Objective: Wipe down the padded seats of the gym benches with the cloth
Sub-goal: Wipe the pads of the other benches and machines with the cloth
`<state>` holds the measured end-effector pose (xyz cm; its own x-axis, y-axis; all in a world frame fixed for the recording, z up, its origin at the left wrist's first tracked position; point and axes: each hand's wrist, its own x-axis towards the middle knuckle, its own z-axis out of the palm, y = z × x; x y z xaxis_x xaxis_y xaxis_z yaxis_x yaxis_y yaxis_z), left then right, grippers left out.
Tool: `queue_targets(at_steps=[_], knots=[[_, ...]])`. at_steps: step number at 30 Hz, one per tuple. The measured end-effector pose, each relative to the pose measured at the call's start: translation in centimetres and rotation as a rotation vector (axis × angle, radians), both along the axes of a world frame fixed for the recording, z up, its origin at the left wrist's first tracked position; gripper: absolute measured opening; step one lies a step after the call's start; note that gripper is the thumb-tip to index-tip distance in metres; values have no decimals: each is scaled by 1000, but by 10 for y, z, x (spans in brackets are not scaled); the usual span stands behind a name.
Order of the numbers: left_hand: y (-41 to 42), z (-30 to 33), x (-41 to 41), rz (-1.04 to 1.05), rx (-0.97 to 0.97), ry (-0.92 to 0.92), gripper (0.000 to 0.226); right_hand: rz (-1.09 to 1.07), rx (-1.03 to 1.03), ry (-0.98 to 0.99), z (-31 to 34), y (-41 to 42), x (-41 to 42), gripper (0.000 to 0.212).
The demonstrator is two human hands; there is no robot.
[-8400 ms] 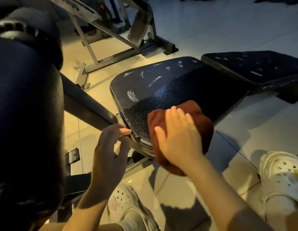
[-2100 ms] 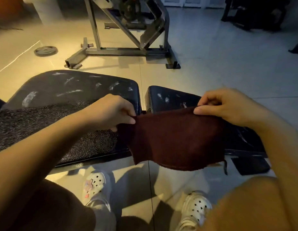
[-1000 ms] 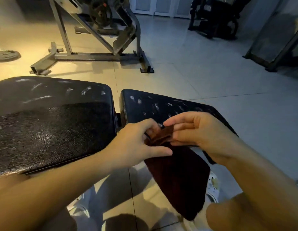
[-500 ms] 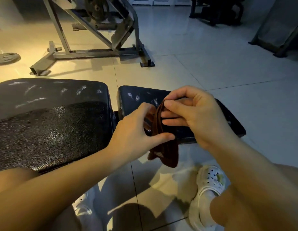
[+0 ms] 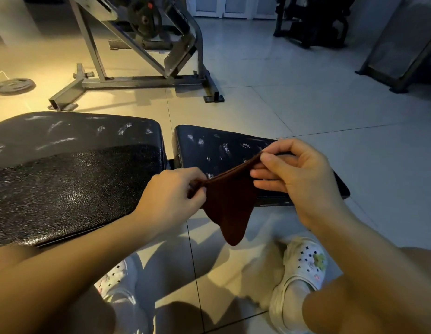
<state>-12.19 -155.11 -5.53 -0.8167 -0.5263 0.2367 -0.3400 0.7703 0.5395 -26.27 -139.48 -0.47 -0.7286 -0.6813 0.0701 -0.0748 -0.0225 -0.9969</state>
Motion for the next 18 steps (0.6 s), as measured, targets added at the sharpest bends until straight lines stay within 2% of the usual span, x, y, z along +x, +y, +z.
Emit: queue_targets(at_steps=[5,9,14,18], knots=[[-4,-8,12,-88,-96,-76,11,17,102,126,-19,8,-2,9],[-9,-11,23,-130,-152,-225,13,71,292,190,-41,19,-1,10],[-13,-8,36,-268,-169,-491,18,59,431,128,-72,29,12,6],[-13,-12,42,-334,-92,-575,20,78,373,-57,-87,33,29,4]])
